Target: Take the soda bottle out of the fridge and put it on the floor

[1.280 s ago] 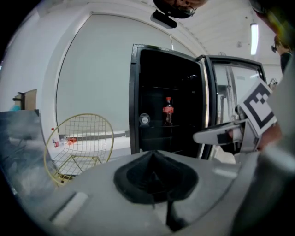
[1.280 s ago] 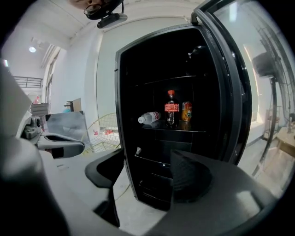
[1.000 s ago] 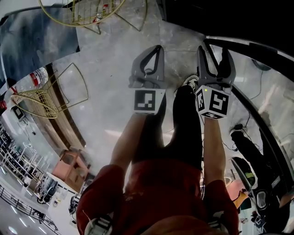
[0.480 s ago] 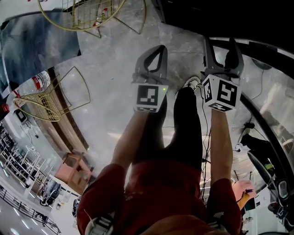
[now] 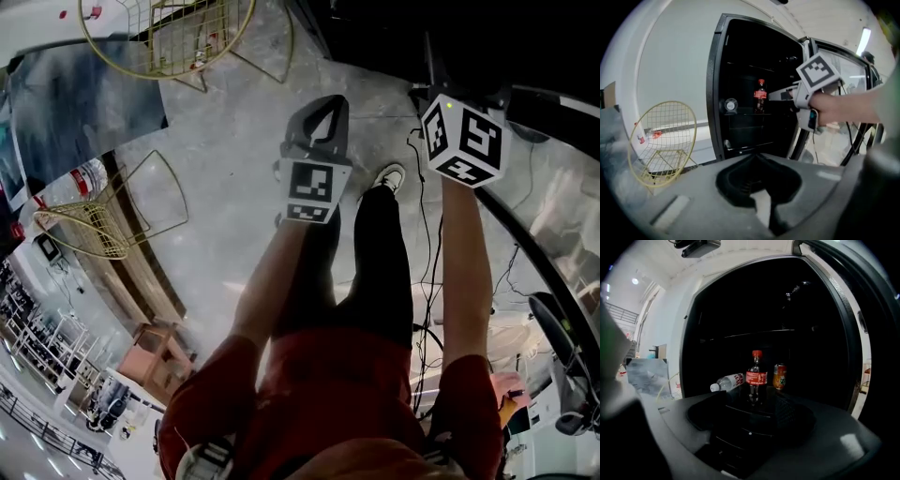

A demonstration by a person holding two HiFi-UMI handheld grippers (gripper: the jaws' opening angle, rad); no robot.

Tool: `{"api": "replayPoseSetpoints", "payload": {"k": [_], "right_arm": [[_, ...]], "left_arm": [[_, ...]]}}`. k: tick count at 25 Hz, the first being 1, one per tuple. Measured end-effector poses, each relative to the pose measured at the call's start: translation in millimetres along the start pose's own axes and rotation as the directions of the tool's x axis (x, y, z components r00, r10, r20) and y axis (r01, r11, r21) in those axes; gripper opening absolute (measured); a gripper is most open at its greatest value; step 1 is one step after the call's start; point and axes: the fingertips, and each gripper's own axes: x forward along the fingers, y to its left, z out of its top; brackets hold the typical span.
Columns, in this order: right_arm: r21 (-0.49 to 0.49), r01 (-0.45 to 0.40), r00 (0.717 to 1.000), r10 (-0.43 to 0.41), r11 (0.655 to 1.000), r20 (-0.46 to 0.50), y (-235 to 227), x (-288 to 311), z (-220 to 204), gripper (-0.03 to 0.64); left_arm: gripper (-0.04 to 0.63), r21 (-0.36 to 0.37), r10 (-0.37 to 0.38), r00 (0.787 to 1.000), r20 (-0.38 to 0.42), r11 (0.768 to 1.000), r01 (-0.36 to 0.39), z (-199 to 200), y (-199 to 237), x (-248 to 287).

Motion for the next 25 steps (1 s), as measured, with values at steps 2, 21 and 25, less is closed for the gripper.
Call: {"api": "replayPoseSetpoints", "payload": {"k": [2,21,25], "right_arm": [[0.02,0.01,1.0,-0.011,1.0,0.025,-6.7,12.1,11.6,0.298],[0.005,0.012,1.0,-0.012,1.0,0.016,-28.4,104.9,30.9,0.383],[-0.025,-0.004,1.0,0.004,1.0,0.005,-23.5,109.4,34.1,0.382]], "left_arm": [[0.0,0.004,-0.015,1.0,-0.025,1.0,0.015,-5.1,-2.6,6.5],[0.0,-0.074,-0.095,0.969,-0.23,0.994,0.08,-63.4,-14.9,26.5],[0.0,-0.091,-0.101,0.969,-0.227,0.992,0.082,-63.8,-19.9,22.4]]}}
